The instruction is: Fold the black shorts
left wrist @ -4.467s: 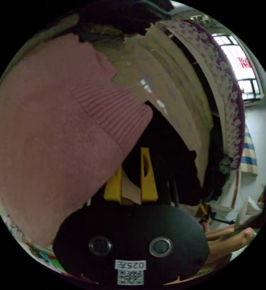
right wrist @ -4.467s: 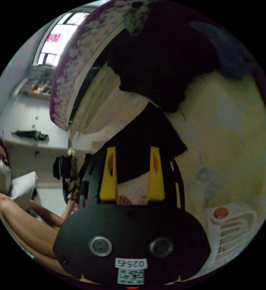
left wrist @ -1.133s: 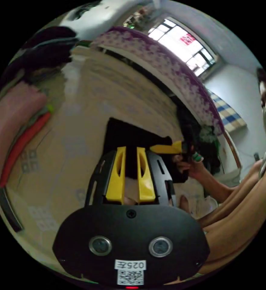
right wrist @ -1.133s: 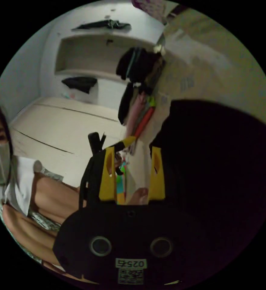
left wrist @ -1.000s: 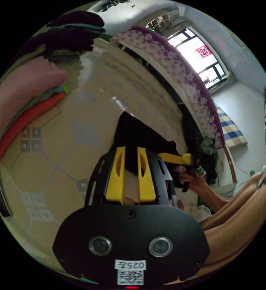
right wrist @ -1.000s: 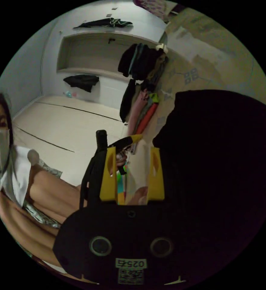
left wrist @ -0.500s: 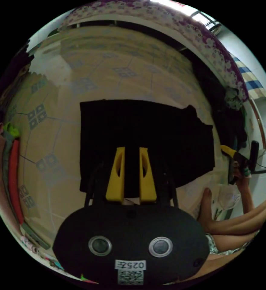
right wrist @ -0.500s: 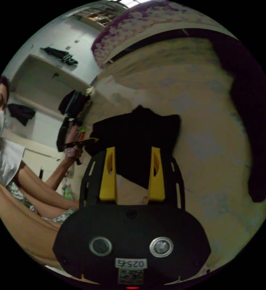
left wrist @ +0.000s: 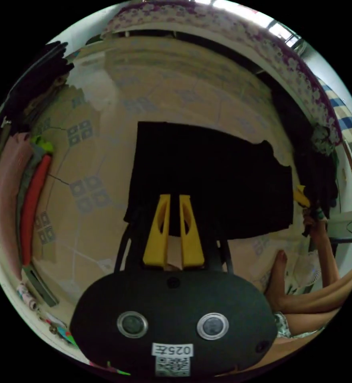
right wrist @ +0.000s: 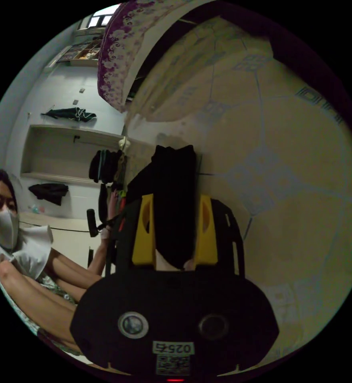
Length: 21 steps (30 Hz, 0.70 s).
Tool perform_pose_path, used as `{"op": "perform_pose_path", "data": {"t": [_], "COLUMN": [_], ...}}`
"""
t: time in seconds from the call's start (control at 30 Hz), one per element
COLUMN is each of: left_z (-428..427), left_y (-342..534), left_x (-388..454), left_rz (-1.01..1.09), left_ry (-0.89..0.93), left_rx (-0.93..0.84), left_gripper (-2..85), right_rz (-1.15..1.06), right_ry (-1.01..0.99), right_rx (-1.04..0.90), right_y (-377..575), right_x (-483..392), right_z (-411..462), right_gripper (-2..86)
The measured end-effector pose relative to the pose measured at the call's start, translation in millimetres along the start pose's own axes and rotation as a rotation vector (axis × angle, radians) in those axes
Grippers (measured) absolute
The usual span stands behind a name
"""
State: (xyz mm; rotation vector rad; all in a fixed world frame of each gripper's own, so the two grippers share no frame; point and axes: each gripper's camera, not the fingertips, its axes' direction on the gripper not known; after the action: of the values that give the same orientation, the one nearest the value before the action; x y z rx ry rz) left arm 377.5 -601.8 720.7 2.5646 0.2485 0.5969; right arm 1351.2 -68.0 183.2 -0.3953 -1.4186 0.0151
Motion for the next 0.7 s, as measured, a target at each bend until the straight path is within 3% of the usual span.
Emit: {"op": "perform_pose_path", "data": {"t": [0.1,0.17,0.23,0.33,0.43,0.5,0.63,0.7], "left_z": [-31.5,-41.5,-31.3,-5.1,22.2,37.4,72.1,77.4], "left_y": [12.0,16.2,17.6,30.7,44.5,42.9,44.6,48.3], "left_x": [16.9,45.9,103.7,182.9,244.7,267.3,298.3,301.6], "left_rz": [0.016,0.160,0.421,0.716,0.939,0.971,1.009,0.998], "left_ry": [-0.051,0.035,0.232,0.345,0.294,0.299,0.078,0.055], "left_rx": [0.197,0.267,0.200,0.121,0.137,0.095,0.010,0.029], "left_gripper": [3.5,3.6,4.1,5.9,7.7,8.4,8.6,8.0], "right_rz": [-0.039,-0.047,-0.028,-0.030,-0.048,-0.065,-0.081,-0.075], "right_ry": [0.041,0.020,-0.048,-0.084,-0.055,-0.039,-0.011,-0.011], "right_rx": [-0.011,-0.028,-0.045,-0.096,-0.127,-0.142,-0.181,-0.206], "right_y": [-21.2,-38.0,-61.3,-85.1,-100.3,-106.9,-119.6,-124.1], "right_x": [-3.0,-0.3,6.7,9.3,2.6,-2.1,-5.0,-3.3], "right_z": [-3.6,-4.5,-3.4,4.3,7.2,6.3,3.7,5.0], "right_gripper": [16.0,16.1,15.9,14.2,13.9,14.0,12.5,10.4]}}
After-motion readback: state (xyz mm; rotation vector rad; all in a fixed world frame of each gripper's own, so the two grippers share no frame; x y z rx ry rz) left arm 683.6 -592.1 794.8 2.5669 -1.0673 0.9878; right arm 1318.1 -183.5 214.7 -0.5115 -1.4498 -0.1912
